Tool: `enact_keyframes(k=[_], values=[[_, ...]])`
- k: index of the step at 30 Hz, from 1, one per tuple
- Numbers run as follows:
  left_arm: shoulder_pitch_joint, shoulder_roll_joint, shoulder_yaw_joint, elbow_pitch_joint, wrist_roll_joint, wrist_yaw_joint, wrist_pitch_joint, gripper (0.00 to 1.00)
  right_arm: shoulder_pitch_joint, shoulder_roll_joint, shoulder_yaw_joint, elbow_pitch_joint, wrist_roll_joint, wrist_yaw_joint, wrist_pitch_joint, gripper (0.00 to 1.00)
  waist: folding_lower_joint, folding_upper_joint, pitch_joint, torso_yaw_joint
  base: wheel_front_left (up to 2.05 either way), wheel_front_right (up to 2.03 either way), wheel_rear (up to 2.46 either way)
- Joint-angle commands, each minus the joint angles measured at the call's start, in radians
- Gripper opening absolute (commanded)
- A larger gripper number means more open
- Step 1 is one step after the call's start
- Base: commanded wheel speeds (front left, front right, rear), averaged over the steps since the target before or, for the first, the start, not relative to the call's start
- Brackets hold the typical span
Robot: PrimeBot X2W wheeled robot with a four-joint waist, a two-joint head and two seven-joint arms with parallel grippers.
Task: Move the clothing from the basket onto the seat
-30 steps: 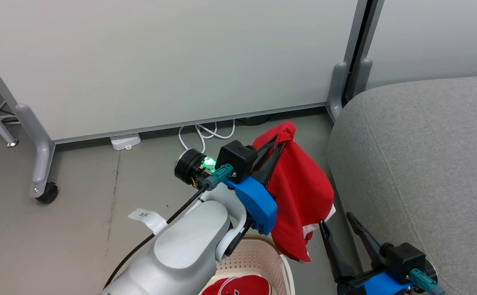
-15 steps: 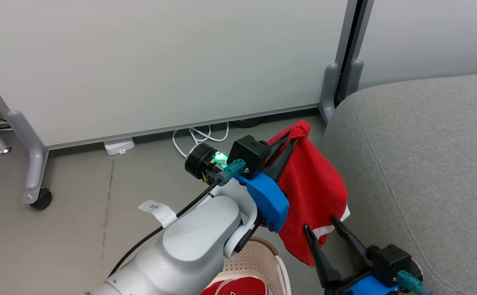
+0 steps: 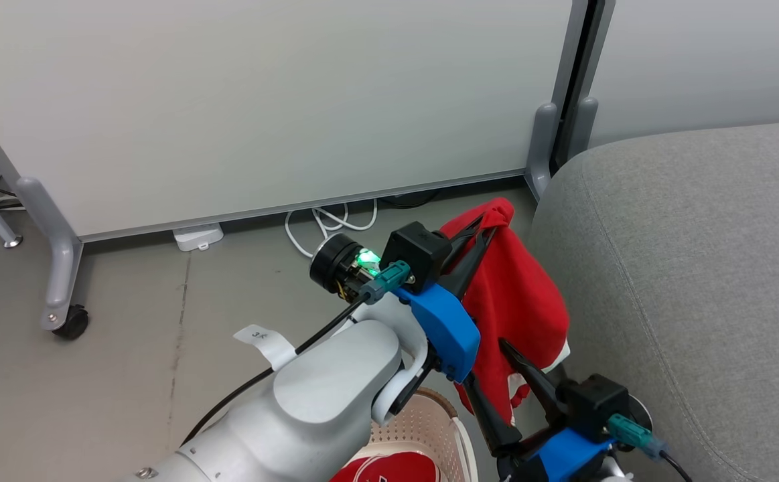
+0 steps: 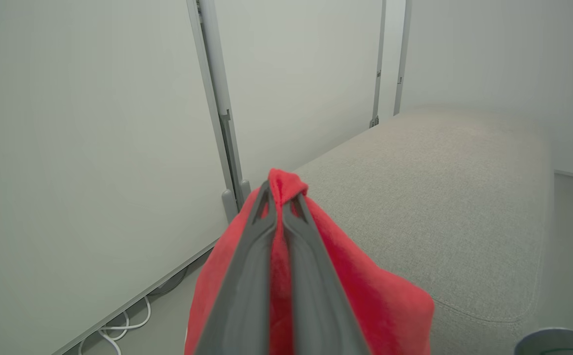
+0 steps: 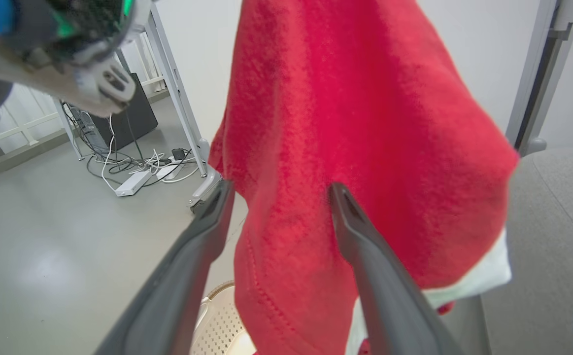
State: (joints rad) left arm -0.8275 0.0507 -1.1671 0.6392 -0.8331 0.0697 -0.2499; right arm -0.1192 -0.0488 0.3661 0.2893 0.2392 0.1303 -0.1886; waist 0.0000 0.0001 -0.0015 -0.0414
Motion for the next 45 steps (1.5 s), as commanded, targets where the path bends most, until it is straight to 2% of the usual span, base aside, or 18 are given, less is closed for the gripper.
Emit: enact_keyframes(k=[1,16,17,18,19,45], values=[[-0.023,0.000,-0.002,0.001,-0.006,0.003,-0.008,0.00,-0.019,-0.003,0.000,0.011,0.001,0.001,0.004,1.00,0.0000,-0.0001,0.000,0.002,0.00,0.00,0.00],[-0.045,0.000,-0.050,0.006,-0.061,0.012,-0.016,0.00,-0.131,-0.003,-0.029,0.156,-0.024,0.001,0.057,1.00,0.0000,-0.0001,0.000,0.021,0.00,0.00,0.00],[-0.046,0.000,-0.052,0.007,-0.064,0.013,-0.016,0.00,-0.133,-0.003,-0.024,0.162,-0.018,0.001,0.060,0.76,0.0000,-0.0001,0.000,0.021,0.00,0.00,0.00],[-0.047,0.000,-0.054,0.008,-0.065,0.013,-0.016,0.00,-0.138,-0.003,-0.023,0.167,-0.015,0.001,0.057,0.24,0.0000,-0.0001,0.000,0.021,0.00,0.00,0.00],[-0.047,0.000,-0.056,0.009,-0.067,0.014,-0.016,0.00,-0.143,-0.003,-0.022,0.171,-0.011,0.001,0.053,0.00,0.0000,-0.0001,0.000,0.020,0.00,0.00,0.00],[-0.037,0.000,-0.071,0.030,-0.093,0.010,-0.017,0.00,-0.167,-0.003,-0.008,0.227,0.036,0.001,0.010,0.00,0.0000,-0.0001,-0.001,0.002,0.00,0.00,0.00]])
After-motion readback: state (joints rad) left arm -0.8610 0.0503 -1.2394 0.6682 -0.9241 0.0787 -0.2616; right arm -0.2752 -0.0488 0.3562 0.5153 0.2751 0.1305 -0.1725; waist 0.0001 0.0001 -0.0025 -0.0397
